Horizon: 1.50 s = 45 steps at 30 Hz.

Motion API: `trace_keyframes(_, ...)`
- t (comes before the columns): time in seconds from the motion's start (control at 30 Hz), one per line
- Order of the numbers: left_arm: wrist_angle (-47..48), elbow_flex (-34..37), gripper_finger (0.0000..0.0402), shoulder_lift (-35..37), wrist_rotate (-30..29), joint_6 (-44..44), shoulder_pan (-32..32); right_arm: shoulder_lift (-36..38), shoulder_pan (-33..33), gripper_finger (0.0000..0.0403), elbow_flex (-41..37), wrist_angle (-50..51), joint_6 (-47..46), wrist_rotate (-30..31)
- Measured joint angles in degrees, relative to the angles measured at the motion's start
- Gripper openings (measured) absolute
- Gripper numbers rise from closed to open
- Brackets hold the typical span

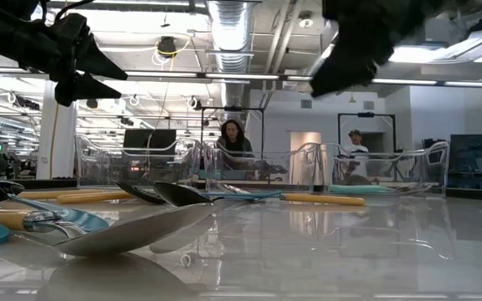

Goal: Sort silverware by color (type)
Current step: Put the top center blue spoon into the top left transparent bin

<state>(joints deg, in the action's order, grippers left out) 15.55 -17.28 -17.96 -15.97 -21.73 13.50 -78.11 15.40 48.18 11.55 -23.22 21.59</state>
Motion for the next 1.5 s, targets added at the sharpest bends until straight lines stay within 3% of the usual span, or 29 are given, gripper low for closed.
trace_keyframes(0.33, 0.0, 0.0, 0.0277, 0.0, -1.4, -0.2, 0.0, 0.0, 1.1, 0.0207, -8.9, -12.8, 3.9, 6.1)
trace_keyframes(0.6, 0.0, 0.0, 0.0277, 0.0, -1.4, -0.3, 0.0, -2.3, 1.3, 0.0228, -9.2, -13.8, 6.4, 8.4)
trace_keyframes(0.93, 0.2, 0.0, 0.0277, 0.1, -1.4, -0.4, 0.0, -11.9, 1.9, 0.0265, -5.3, -25.3, 17.3, 8.2)
trace_keyframes(1.13, -0.2, 0.0, 0.0277, -0.4, -1.9, -0.4, 0.0, -17.8, -0.4, 0.0265, 1.3, -24.6, 22.5, 3.4)
trace_keyframes(1.33, -0.1, 0.0, 0.0277, -0.3, -2.0, -0.4, 0.0, -25.3, -4.0, 0.0265, 8.6, -23.9, 28.8, -5.5)
trace_keyframes(1.5, -0.7, 0.0, 0.0277, -0.4, -2.0, -0.4, 0.0, -30.5, -6.4, 0.0265, 14.6, -18.2, 33.6, -11.1)
